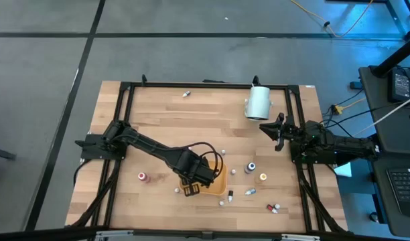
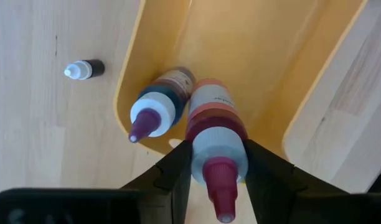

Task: Pick & Place food coloring
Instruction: Put the large pink food coloring bottle in the yellow bin

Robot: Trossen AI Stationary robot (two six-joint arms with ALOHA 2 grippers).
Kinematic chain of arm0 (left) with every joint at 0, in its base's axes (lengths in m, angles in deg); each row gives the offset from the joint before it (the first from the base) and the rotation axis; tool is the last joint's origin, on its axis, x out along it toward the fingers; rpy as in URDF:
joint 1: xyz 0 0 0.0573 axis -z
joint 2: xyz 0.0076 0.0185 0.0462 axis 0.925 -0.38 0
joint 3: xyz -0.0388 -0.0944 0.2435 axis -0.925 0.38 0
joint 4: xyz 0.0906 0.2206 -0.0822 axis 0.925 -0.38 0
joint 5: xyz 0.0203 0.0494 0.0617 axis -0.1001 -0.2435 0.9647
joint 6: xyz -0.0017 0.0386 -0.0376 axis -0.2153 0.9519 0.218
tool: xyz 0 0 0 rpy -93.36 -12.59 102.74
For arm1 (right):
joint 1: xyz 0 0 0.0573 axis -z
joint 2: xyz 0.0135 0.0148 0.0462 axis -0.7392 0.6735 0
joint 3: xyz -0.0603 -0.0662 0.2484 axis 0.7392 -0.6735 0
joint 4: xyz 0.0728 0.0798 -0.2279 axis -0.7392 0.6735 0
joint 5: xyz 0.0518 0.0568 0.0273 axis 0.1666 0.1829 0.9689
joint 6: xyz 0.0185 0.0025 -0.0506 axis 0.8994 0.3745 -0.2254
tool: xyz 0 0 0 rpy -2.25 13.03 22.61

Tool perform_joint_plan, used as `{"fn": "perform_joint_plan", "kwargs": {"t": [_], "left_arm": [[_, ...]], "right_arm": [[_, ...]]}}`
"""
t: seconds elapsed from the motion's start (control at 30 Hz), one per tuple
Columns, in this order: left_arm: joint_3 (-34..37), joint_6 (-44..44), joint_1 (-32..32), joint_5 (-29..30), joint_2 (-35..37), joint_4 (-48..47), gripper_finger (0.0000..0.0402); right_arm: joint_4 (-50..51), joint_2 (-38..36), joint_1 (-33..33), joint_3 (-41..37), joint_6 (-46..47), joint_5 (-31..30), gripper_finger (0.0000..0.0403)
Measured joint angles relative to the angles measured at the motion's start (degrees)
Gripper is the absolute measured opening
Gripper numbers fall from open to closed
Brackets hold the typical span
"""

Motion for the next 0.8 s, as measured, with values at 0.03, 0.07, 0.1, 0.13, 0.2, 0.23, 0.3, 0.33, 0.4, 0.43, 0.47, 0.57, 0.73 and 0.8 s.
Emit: {"fn": "perform_joint_plan", "kwargs": {"t": [0.03, 0.07, 0.1, 0.13, 0.2, 0.23, 0.3, 0.33, 0.4, 0.43, 0.47, 0.57, 0.73, 0.8], "left_arm": [[0.0, -0.2, 0.0, 0.0, 0.0, 0.0, 0.0125], [0.0, -0.3, 0.1, 0.0, 0.0, 0.0, 0.0125], [0.0, -0.4, 0.2, 0.0, 0.0, 0.0, 0.0125], [0.0, -0.4, 0.3, 0.0, -0.1, 0.0, 0.0125], [0.0, -0.4, 0.4, 0.0, -0.8, 0.0, 0.0125], [0.1, -0.3, 0.5, 0.0, -1.3, 0.0, 0.0125], [0.1, 0.5, 0.8, -0.6, -2.4, 0.0, 0.0125], [0.1, 0.9, 0.8, -0.9, -2.9, 0.0, 0.0125], [0.1, 1.1, 0.8, -1.0, -3.8, 0.0, 0.0125], [0.1, 1.1, 0.8, -1.0, -4.1, 0.1, 0.0125], [0.1, 1.1, 0.8, -1.0, -4.4, 0.1, 0.0125], [0.1, 0.8, 0.8, -0.8, -4.6, 0.0, 0.0125], [0.1, 0.8, 0.6, 0.0, -4.6, 0.0, 0.0128], [0.1, 0.9, 0.6, 0.1, -4.6, 0.0, 0.0133]], "right_arm": [[0.0, 0.0, 0.0, 0.0, 0.0, 0.0, 0.0065], [0.0, 0.0, 0.0, 0.0, 0.0, 0.0, 0.0065], [0.0, 0.0, 0.0, 0.0, 0.0, 0.0, 0.0065], [0.0, 0.0, 0.0, 0.0, 0.0, 0.0, 0.0065], [0.0, 0.0, 0.0, 0.0, 0.0, 0.0, 0.0065], [0.0, 0.0, 0.0, 0.0, 0.0, 0.0, 0.0065], [0.0, 0.0, 0.0, 0.0, 0.0, 0.0, 0.0065], [0.0, 0.0, 0.0, 0.0, 0.0, 0.0, 0.0065], [0.0, 0.0, 0.0, 0.0, 0.0, 0.0, 0.0065], [0.0, 0.0, 0.0, 0.0, 0.0, 0.0, 0.0065], [0.0, 0.0, 0.0, 0.0, 0.0, 0.0, 0.0065], [0.0, 0.0, 0.0, 0.0, 0.0, 0.0, 0.0065], [0.0, 0.0, 0.0, 0.0, 0.0, 0.0, 0.0065], [0.0, 0.0, 0.0, 0.0, 0.0, 0.0, 0.0065]]}}
